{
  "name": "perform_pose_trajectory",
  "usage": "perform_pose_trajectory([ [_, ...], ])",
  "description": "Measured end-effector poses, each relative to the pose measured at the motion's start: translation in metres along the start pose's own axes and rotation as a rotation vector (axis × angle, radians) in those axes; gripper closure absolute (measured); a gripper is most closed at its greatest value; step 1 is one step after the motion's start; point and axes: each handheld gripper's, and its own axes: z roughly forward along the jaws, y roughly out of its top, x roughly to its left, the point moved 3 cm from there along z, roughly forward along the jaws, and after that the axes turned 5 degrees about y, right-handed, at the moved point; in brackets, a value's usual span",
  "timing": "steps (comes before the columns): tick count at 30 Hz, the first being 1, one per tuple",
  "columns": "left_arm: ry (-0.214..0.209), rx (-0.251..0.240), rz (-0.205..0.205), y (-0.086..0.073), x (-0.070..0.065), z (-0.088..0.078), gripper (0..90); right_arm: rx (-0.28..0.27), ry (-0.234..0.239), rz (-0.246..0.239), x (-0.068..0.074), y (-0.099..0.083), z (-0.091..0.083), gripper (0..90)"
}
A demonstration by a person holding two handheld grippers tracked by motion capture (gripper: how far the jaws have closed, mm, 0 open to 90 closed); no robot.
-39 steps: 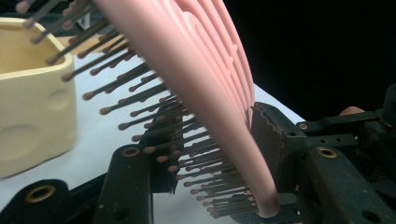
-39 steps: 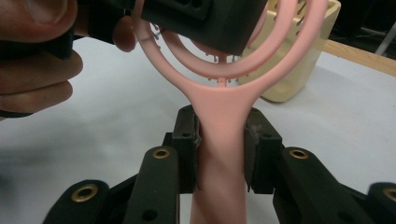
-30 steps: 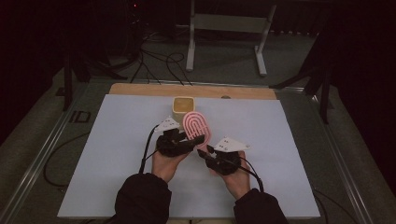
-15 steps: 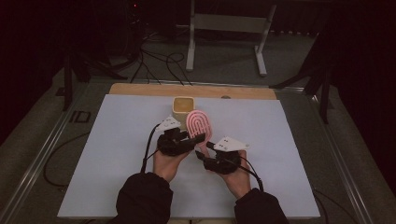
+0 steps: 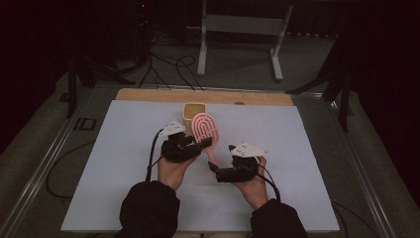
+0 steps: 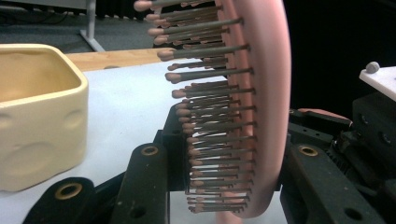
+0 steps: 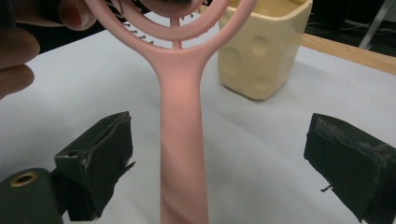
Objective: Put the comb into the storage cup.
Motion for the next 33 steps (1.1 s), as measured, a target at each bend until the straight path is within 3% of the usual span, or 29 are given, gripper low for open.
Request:
perform_pose_trajectory([
  [10, 0.015, -0.017, -0.001, 0.006, 0.006, -0.006, 64.9, 0.002, 0.02, 0.031, -0.007, 0.0, -0.006, 7.9],
  [22, 0.036, -0.033, 0.008, 0.014, 0.013, -0.011, 64.9, -0.001, 0.001, 0.043, -0.018, -0.004, -0.02, 7.9],
  [26, 0.038, -0.035, 0.005, 0.016, 0.014, -0.01, 64.9, 0.005, -0.016, 0.075, -0.029, -0.015, -0.028, 7.9],
  [33, 0.044, -0.035, 0.014, 0.02, 0.015, -0.01, 64.9, -0.016, -0.038, 0.074, -0.039, -0.024, -0.04, 7.9],
])
